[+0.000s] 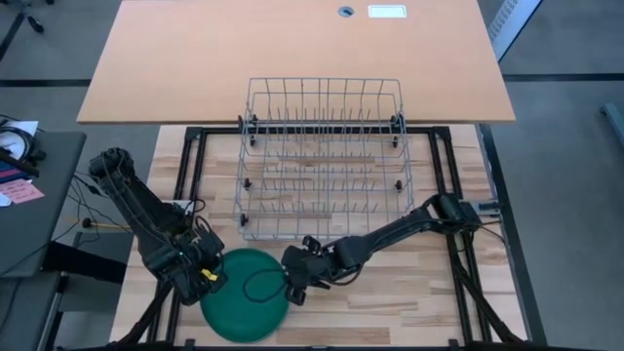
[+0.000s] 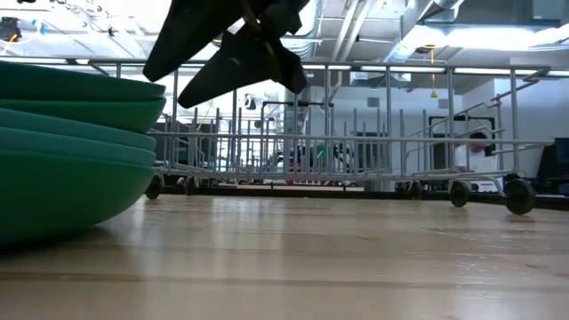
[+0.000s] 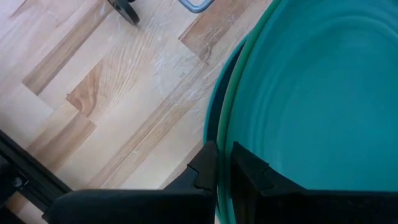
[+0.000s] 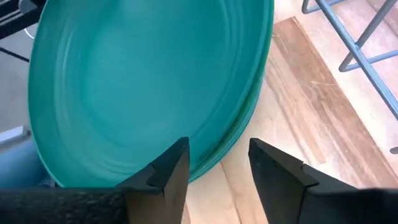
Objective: Sort dishes
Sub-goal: Put the dark blue plate in the dish rack
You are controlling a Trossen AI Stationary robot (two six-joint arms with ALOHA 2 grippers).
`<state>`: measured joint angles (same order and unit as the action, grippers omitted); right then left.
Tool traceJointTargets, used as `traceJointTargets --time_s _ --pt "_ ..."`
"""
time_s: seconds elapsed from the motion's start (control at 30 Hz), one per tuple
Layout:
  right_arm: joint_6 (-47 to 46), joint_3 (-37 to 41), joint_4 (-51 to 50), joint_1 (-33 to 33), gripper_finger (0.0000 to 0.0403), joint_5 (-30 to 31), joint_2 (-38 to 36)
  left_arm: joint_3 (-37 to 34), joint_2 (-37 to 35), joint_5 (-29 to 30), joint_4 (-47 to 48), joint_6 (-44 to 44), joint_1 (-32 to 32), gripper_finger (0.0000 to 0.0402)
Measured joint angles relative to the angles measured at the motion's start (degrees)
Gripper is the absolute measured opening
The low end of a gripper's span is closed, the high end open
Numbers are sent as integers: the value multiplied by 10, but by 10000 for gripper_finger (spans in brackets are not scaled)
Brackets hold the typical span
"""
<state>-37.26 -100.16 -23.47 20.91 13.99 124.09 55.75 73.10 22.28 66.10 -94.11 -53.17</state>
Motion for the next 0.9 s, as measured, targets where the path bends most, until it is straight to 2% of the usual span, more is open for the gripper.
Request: traceJointTargets --time_s 0.3,0.9 --pt "9 0 3 0 112 8 0 0 0 8 -11 0 0 13" --pt "-45 0 26 11 109 7 0 0 0 16 -37 -4 0 13"
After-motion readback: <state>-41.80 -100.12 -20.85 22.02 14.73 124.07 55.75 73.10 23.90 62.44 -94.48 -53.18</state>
